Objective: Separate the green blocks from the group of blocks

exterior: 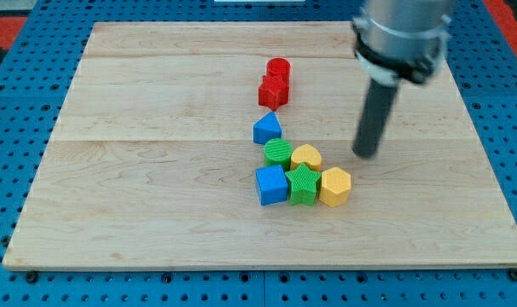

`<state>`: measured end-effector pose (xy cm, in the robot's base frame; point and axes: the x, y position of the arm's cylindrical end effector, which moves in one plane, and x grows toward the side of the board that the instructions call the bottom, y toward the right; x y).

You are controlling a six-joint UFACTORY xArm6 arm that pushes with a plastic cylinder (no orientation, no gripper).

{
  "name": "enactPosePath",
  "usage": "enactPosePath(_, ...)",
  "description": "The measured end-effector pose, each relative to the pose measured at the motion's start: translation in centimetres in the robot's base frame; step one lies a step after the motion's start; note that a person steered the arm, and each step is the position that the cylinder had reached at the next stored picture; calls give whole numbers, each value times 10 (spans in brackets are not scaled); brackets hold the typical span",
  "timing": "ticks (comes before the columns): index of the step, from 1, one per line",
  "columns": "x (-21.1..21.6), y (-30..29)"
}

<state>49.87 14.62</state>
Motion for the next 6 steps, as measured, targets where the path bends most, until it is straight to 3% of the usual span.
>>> enactPosePath(1,54,-11)
enactPosePath(2,53,-68)
enactPosePath(5,-45,-137)
enactPosePath(6,-32,-197)
